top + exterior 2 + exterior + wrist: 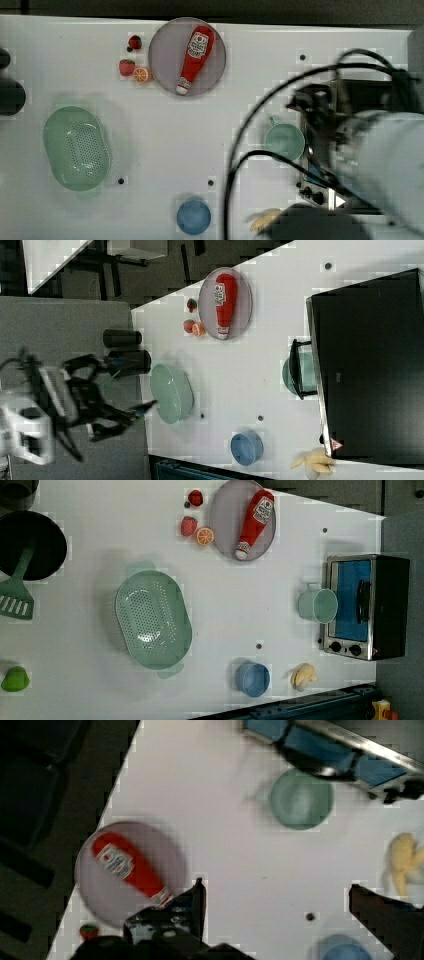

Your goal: Drag strainer right to left.

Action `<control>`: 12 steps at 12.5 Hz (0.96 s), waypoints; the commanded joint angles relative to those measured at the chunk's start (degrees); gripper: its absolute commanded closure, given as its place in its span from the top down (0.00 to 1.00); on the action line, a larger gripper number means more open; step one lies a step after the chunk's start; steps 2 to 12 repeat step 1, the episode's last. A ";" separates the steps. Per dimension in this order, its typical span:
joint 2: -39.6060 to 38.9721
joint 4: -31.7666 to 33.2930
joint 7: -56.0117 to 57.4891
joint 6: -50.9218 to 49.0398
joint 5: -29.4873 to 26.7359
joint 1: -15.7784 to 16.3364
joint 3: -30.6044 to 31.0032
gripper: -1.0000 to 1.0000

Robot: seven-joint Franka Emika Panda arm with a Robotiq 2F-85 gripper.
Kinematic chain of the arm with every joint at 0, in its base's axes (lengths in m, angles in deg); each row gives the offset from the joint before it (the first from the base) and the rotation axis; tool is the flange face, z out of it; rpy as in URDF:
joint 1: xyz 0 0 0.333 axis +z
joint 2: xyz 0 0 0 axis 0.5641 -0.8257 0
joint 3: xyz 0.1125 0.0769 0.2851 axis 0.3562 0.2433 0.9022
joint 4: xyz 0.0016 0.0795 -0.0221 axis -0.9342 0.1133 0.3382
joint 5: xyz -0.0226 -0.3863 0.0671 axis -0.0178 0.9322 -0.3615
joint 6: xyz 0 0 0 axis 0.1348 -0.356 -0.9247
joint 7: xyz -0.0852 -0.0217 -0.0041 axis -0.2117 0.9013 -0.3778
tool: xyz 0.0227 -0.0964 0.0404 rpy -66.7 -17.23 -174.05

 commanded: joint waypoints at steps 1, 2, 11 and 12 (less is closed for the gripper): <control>-2.31 2.75 6.38 -0.83 -0.08 3.26 2.48 1.00; -2.31 2.75 6.38 -0.83 -0.08 3.26 2.48 1.00; -2.31 2.75 6.38 -0.83 -0.08 3.26 2.48 1.00; -2.31 2.75 6.38 -0.83 -0.08 3.26 2.48 1.00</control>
